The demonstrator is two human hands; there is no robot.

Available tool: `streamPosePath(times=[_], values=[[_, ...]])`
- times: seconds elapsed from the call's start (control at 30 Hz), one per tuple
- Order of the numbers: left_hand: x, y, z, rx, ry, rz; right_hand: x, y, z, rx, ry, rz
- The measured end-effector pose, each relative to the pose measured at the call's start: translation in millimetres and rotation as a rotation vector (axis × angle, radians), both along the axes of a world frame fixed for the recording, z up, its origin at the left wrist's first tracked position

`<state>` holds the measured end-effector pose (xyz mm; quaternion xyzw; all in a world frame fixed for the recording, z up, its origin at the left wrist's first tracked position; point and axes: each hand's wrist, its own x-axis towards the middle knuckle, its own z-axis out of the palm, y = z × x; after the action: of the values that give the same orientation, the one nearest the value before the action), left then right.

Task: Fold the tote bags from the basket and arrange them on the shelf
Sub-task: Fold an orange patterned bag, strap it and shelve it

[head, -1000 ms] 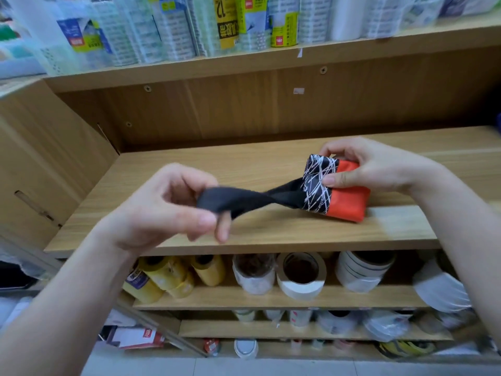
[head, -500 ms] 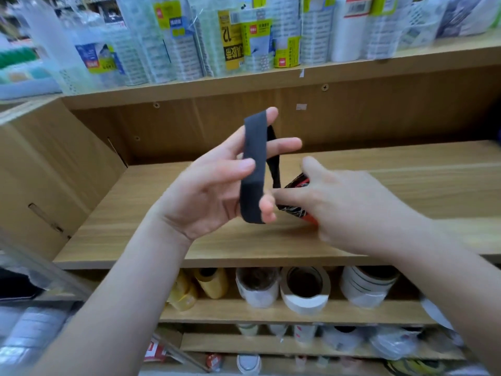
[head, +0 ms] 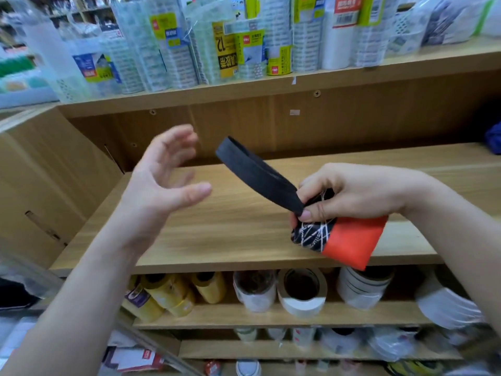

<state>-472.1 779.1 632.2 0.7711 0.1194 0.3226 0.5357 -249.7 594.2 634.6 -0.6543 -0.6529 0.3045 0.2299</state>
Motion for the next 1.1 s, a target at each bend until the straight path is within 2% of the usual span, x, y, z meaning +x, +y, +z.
streamPosePath(times=[0.1,0.13,0.17,0.2,0.23,0.3,0.33,0.37,0.43,0.53,0.63,0.73,0.77,0.8,0.9,0.93,0.97,1.03,1.1], values=[[4.5,-21.9,23.7,1.041,0.17,-0.033,1.7,3.8,5.7,-0.085,0.047,0.118],[11.1,-28.6,26.2,1.273,0.204,-0.033,2.0,5.4,6.5,-0.107,0.064,0.156],[18.6,-32.8,25.2,1.366,0.228,-0.077,2.5,6.4,7.0,-0.129,0.088,0.193],[23.6,-34.0,23.8,1.326,0.258,-0.159,3.8,6.3,7.0,-0.147,0.118,0.224],[26.0,-31.0,23.9,1.167,0.32,-0.257,5.9,5.7,6.4,-0.166,0.157,0.247],[25.6,-18.7,25.9,0.622,0.444,-0.435,11.4,2.7,0.0,-0.212,0.263,0.258],[23.8,-9.6,25.9,0.398,0.4,-0.488,13.6,1.5,-5.3,-0.235,0.323,0.247],[21.3,-2.9,26.4,0.265,0.31,-0.52,14.5,0.8,-11.7,-0.249,0.381,0.237],[20.3,0.1,23.5,0.163,0.132,-0.591,14.1,0.7,-26.4,-0.253,0.492,0.239],[29.8,-5.1,11.8,-0.052,-0.028,-0.689,8.6,2.7,-39.9,-0.231,0.637,0.276],[37.7,-9.5,7.4,-0.33,-0.079,-0.705,7.5,2.5,-43.6,-0.133,0.751,0.254],[37.5,-4.1,7.2,-0.599,-0.079,-0.791,8.8,-5.6,-38.1,-0.002,0.83,0.102],[36.8,-2.0,6.3,-0.649,-0.072,-0.805,5.7,-10.2,-32.5,0.052,0.767,0.039],[36.6,-0.8,4.7,-0.664,-0.055,-0.792,-0.1,-15.3,-25.7,0.123,0.619,-0.026],[40.2,-2.7,0.5,-0.659,-0.005,-0.713,-28.1,-23.3,-4.0,0.213,-0.218,-0.168],[42.2,-5.1,0.6,-0.664,-0.003,-0.705,-37.6,-21.0,1.1,0.198,-0.466,-0.172],[44.1,-8.3,1.3,-0.667,-0.009,-0.703,-46.1,-17.4,3.6,0.191,-0.631,-0.174],[46.7,-15.8,3.5,-0.68,-0.05,-0.687,-52.9,-10.3,5.1,0.199,-0.791,-0.194],[47.3,-20.4,2.4,-0.742,-0.134,-0.669,-43.7,-6.7,3.3,0.25,-0.767,-0.242]])
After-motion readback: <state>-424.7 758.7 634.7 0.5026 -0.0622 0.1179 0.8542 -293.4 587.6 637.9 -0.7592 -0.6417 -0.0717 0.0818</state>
